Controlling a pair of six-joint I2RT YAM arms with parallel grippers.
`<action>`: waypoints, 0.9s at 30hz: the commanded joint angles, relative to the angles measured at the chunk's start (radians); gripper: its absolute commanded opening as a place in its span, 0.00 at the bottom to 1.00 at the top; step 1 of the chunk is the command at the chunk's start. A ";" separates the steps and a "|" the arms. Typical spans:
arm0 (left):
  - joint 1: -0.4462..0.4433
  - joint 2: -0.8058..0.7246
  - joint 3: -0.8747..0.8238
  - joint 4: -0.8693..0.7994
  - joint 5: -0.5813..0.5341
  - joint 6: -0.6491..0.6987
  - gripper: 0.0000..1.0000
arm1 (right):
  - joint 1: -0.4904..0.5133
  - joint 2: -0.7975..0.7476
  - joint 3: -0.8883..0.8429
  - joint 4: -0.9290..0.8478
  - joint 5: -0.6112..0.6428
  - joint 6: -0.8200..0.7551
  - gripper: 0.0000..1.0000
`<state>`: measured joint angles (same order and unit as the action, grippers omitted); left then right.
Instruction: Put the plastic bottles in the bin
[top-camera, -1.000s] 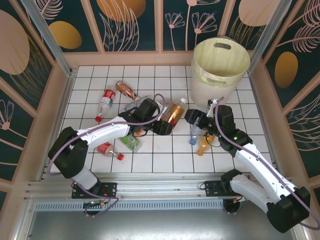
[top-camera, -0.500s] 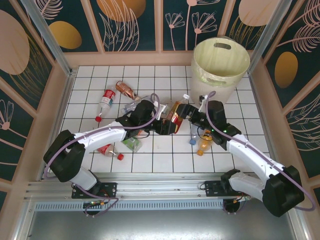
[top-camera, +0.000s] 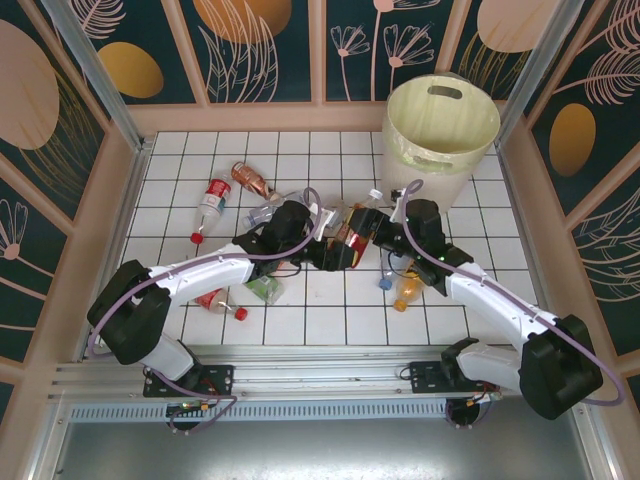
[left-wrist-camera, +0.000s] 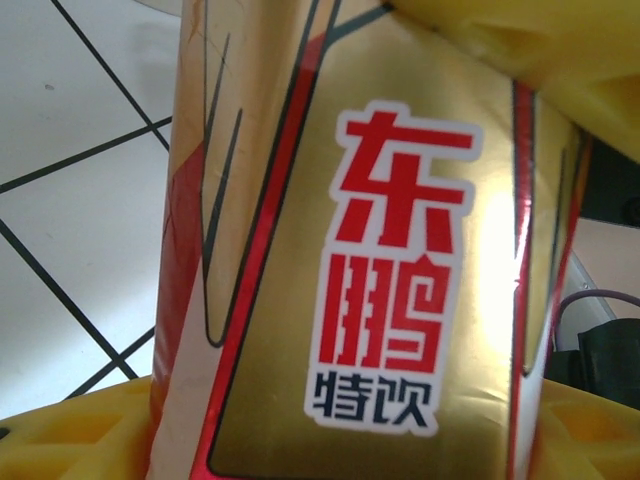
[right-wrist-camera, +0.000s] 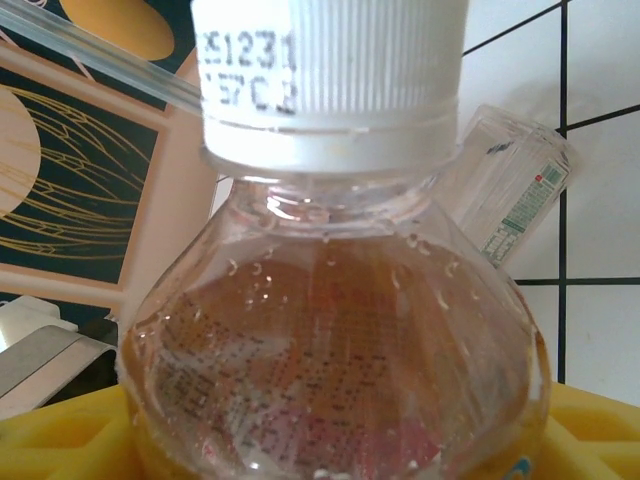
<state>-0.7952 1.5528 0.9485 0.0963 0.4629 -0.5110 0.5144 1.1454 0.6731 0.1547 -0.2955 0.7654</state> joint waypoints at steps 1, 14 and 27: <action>-0.011 -0.020 0.011 0.063 0.028 0.006 0.69 | 0.003 -0.027 0.023 0.006 0.015 -0.014 0.67; -0.010 -0.143 0.118 0.053 0.000 0.210 0.99 | -0.036 -0.158 0.196 -0.215 0.130 -0.247 0.65; -0.010 -0.268 0.159 -0.026 -0.066 0.424 0.99 | -0.123 -0.037 0.628 -0.359 0.348 -0.560 0.65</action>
<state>-0.7990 1.3083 1.0809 0.1066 0.4171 -0.1589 0.4160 1.0672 1.2270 -0.1825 -0.0139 0.2935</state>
